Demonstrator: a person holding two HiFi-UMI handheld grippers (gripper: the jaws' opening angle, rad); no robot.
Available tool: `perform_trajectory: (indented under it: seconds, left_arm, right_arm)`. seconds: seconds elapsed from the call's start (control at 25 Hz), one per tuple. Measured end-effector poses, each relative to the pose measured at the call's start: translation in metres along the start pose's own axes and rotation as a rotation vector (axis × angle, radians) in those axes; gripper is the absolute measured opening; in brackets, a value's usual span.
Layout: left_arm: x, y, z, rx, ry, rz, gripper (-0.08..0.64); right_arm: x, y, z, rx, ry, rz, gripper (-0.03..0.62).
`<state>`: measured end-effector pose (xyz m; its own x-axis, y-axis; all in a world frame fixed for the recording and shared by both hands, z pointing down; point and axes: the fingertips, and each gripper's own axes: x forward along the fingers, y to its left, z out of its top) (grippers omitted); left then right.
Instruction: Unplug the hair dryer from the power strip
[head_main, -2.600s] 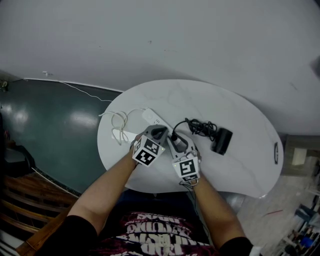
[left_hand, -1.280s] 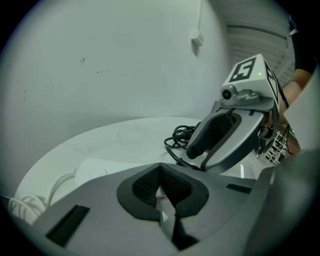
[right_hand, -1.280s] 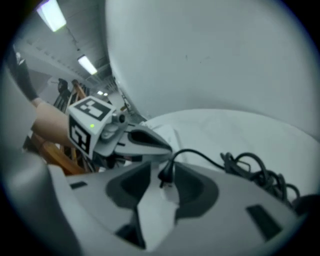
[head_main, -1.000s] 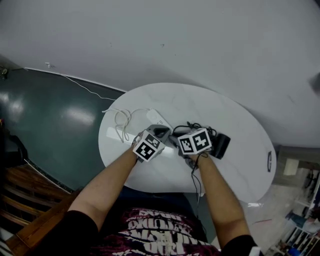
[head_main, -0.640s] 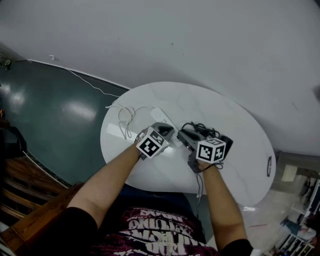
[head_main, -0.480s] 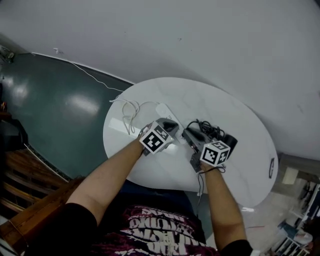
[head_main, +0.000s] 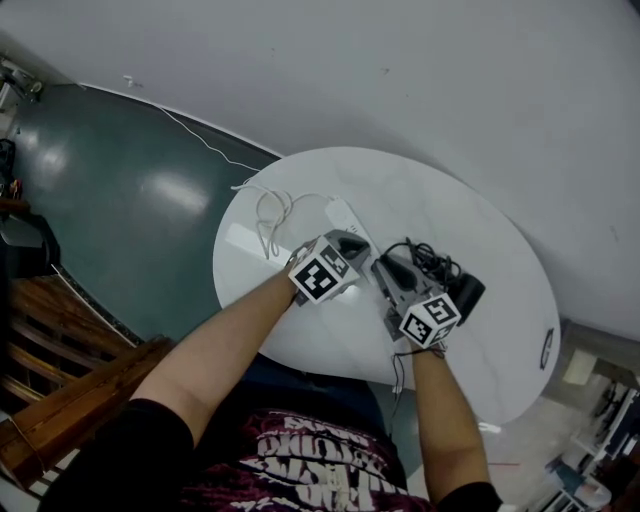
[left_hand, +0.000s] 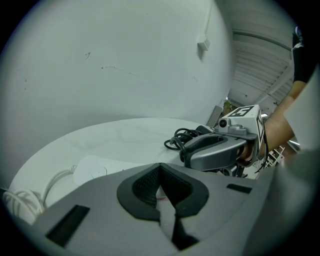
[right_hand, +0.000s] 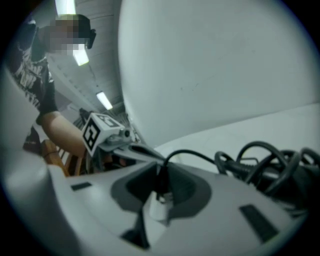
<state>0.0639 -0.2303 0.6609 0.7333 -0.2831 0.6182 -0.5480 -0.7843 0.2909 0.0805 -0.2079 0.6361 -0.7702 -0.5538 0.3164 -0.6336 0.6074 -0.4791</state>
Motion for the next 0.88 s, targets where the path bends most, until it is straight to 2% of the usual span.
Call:
perform_trajectory:
  seconds: [0.24,0.56,0.88]
  left_arm:
    - [0.0,0.0,-0.001,0.01,0.001,0.0,0.017]
    - [0.001,0.001,-0.002,0.02,0.007,0.017,0.017]
    - [0.002,0.0,-0.004,0.053,0.008,0.03,0.017]
  right_arm:
    - [0.01,0.008,0.002,-0.168,0.05,-0.002,0.097]
    - [-0.006,0.012,-0.003,-0.327,0.009,0.018,0.104]
    - [-0.009,0.023,0.0,-0.42,-0.066,0.037,0.109]
